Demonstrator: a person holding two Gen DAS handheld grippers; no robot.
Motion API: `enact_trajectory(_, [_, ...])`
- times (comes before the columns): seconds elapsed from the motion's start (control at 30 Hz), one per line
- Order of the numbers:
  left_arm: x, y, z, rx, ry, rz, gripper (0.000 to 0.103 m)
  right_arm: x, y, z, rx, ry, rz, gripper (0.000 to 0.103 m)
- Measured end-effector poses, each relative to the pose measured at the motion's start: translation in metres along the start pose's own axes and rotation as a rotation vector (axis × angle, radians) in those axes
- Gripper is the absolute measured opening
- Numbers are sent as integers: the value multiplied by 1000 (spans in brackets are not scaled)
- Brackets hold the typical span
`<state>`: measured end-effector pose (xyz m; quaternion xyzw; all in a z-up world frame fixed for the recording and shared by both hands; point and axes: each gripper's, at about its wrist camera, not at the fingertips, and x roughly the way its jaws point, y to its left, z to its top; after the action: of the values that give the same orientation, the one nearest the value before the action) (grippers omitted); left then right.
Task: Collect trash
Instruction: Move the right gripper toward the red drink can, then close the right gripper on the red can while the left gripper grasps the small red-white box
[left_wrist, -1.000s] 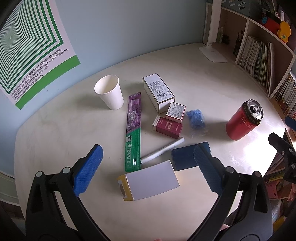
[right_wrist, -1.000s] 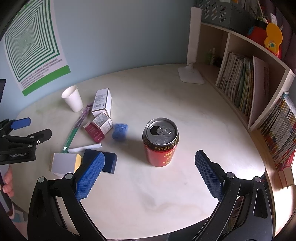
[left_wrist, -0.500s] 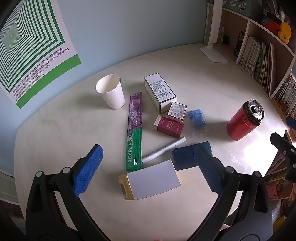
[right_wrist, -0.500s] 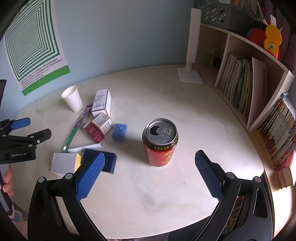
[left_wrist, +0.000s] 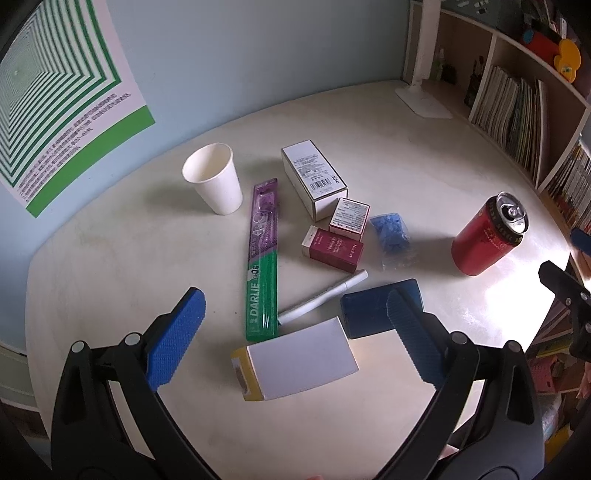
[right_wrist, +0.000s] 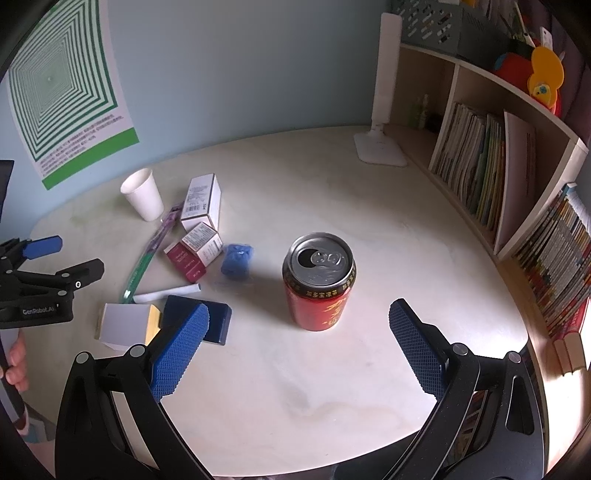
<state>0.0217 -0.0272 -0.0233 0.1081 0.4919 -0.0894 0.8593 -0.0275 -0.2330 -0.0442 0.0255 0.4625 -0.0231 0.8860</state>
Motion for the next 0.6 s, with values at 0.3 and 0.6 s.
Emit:
enact_trajectory(0.3, [33, -19, 14, 81, 54, -21, 96, 20, -11, 2, 11, 35, -6, 97])
enact_trajectory(0.6, [72, -26, 35, 89, 110, -52, 96, 40, -20, 11, 33, 60, 6, 97])
